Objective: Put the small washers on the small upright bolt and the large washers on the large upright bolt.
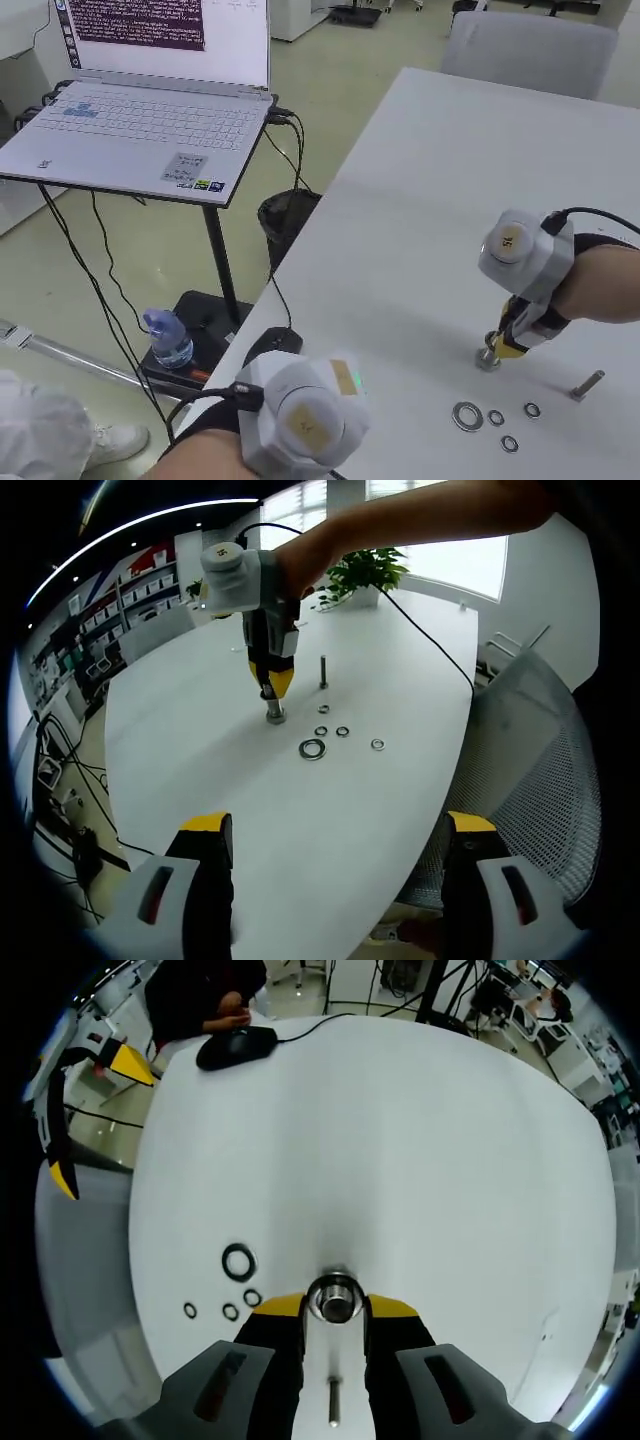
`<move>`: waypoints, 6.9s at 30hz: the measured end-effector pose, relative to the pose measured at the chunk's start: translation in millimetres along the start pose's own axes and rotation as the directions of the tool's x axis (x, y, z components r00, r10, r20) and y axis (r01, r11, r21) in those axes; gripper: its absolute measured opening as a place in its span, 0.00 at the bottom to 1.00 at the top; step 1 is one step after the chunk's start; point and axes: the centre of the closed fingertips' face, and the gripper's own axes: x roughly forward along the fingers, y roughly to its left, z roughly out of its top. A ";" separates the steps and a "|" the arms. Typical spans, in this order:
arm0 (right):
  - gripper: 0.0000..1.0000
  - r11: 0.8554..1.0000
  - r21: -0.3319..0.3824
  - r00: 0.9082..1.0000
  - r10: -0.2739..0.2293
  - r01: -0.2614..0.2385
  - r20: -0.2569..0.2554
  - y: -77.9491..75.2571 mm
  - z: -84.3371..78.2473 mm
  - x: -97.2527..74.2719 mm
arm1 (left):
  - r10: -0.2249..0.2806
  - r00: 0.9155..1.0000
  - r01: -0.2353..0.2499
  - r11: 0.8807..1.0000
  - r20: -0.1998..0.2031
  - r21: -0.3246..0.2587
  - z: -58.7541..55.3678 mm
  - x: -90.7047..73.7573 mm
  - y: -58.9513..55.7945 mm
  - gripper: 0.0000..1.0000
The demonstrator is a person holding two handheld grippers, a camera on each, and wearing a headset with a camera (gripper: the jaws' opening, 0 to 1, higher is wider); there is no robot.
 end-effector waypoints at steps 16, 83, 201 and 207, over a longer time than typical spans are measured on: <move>0.22 1.000 0.009 1.000 0.004 -0.004 -0.027 1.2 -4.0 27.9 | 0.000 1.000 0.000 1.000 -0.002 -0.009 -2.0 -1.3 -0.4 0.85; 0.41 1.000 -0.002 0.993 -0.030 0.031 0.115 2.5 -6.1 -13.6 | -0.014 1.000 0.013 1.000 0.020 0.011 13.9 9.5 -10.1 0.90; 0.21 0.980 -0.194 0.991 0.062 -0.038 0.116 73.8 -3.8 48.9 | -0.047 0.999 0.047 0.999 0.016 0.028 18.8 14.4 -23.0 0.84; 0.21 0.985 -0.166 0.992 0.070 -0.052 0.105 69.2 -7.4 41.5 | -0.044 0.999 0.043 0.999 0.014 0.032 18.8 13.6 -22.0 0.84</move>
